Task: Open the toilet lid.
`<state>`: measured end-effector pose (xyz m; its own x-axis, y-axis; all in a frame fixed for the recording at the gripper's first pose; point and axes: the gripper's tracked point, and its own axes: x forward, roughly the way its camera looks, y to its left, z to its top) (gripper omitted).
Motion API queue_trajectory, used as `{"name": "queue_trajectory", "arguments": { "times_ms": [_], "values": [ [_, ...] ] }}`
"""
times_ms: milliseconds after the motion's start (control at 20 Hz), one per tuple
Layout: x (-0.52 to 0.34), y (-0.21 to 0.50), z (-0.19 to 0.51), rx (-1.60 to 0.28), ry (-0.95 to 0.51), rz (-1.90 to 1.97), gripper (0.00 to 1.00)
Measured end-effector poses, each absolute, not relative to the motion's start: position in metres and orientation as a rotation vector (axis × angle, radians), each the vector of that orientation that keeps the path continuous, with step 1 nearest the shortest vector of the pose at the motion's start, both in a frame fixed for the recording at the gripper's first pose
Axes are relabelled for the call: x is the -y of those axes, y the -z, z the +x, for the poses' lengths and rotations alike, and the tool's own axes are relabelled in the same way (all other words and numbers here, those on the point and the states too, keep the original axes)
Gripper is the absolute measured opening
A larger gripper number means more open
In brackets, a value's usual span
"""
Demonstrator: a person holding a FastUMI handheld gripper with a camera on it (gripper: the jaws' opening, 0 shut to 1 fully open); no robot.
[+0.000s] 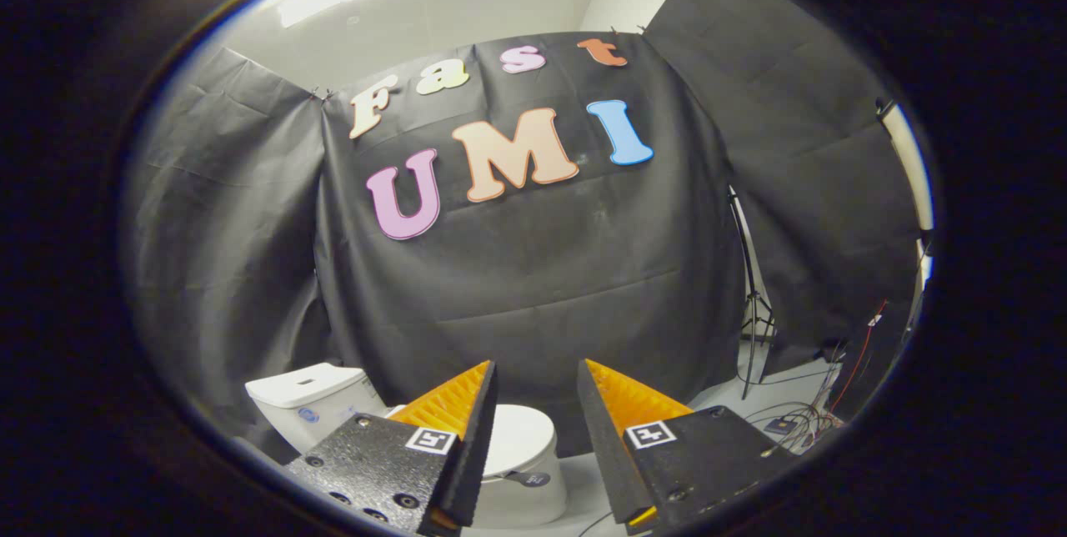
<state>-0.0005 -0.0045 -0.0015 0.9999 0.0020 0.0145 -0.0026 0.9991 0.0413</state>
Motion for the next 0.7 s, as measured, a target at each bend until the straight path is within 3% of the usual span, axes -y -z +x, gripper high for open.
{"name": "queue_trajectory", "arguments": {
  "times_ms": [350,700],
  "values": [
    [0.018,0.01,0.005,0.0,0.028,0.107,0.6],
    [0.041,0.044,0.041,0.052,0.044,0.465,0.59]
  ]
}}
